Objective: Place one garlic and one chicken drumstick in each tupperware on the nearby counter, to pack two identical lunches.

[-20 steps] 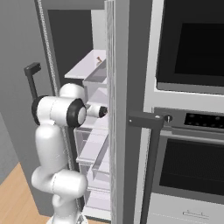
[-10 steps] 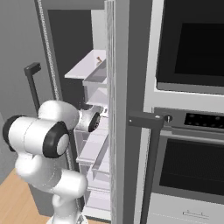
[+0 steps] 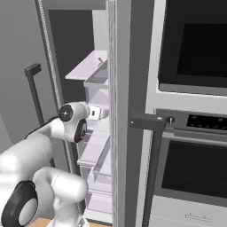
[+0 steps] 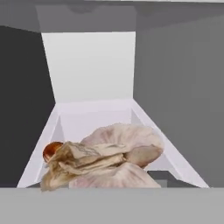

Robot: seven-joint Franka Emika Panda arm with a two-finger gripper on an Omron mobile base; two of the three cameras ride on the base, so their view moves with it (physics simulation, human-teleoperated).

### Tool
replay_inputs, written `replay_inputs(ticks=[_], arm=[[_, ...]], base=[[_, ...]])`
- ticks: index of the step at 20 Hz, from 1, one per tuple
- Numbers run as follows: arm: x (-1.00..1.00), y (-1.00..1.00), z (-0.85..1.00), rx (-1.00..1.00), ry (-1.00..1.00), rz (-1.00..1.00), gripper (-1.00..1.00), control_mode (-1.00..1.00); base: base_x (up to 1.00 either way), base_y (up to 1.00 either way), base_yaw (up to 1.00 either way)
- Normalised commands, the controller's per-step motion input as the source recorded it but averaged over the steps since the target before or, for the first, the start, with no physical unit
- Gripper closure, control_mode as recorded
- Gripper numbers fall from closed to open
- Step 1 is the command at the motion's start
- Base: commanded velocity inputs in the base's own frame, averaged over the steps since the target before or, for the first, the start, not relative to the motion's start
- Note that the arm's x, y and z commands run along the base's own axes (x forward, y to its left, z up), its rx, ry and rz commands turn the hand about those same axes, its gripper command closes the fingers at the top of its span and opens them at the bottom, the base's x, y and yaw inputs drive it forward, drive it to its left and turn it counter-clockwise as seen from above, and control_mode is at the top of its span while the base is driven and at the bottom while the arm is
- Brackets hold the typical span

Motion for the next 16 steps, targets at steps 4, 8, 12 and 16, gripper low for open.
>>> replay_inputs(ticks=[4,8,12,16], arm=[[-0.94,0.49,1.0,-0.11,0.02,0.04,1.0,-1.0],[-1.0,0.44,1.0,-0.07,0.23,0.08,1.0,-1.0],[-1.0,0.26,0.98,0.0,0.48,0.11,1.0,-1.0],[-1.0,0.01,0.23,0.0,0.56,0.08,1.0,-1.0]], base=[[0.0,0.0,0.0],[0.0,0.0,0.0],[0.0,0.0,0.0],[0.0,0.0,0.0]])
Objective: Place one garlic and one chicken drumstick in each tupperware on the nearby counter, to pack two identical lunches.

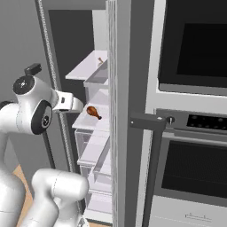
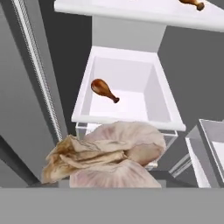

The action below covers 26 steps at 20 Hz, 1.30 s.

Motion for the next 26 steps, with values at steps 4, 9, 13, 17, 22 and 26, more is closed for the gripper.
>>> replay_inputs(ticks=[4,9,13,17,22,26], arm=[[-1.0,0.0,-0.41,-0.01,0.42,0.04,1.0,-1.0],[0.0,0.0,0.0,0.0,0.0,0.0,1.0,1.0],[0.0,0.0,0.0,0.0,0.0,0.0,1.0,1.0],[0.0,0.0,0.0,0.0,0.0,0.0,1.0,1.0],[0.0,0.0,0.0,0.0,0.0,0.0,1.0,1.0],[0.0,0.0,0.0,0.0,0.0,0.0,1.0,1.0]], base=[[0.0,0.0,0.0],[-1.0,0.17,0.11],[-1.0,0.3,0.14],[-1.0,0.11,-0.17],[-0.69,-0.24,-0.74],[-0.11,-0.95,-0.65]])
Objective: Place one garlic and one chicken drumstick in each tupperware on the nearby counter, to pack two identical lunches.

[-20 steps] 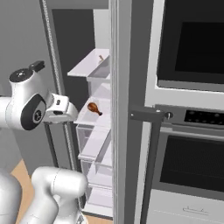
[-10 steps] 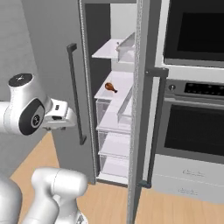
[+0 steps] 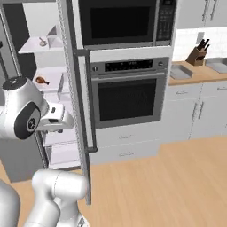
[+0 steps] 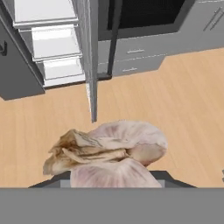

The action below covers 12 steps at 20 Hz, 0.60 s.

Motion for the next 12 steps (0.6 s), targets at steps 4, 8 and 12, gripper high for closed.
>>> replay_inputs(ticks=[4,8,12], arm=[[0.0,0.0,0.0,0.0,0.0,0.0,1.0,1.0],[0.0,0.0,0.0,0.0,0.0,0.0,1.0,1.0],[0.0,0.0,0.0,0.0,0.0,0.0,1.0,1.0]], base=[[0.54,-1.0,-0.42],[1.0,-1.0,-0.15],[1.0,-0.91,0.01]])
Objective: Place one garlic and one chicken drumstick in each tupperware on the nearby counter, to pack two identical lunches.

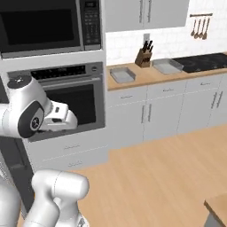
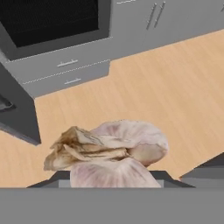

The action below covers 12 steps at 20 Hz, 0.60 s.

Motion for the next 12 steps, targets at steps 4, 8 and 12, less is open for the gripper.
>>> replay_inputs(ticks=[4,8,12], arm=[[0.0,0.0,0.0,0.0,0.0,0.0,1.0,1.0],[0.0,0.0,0.0,0.0,0.0,0.0,1.0,1.0],[0.0,0.0,0.0,0.0,0.0,0.0,1.0,1.0]], base=[[1.0,-0.75,0.04],[1.0,-0.78,0.02],[1.0,-0.71,0.0]])
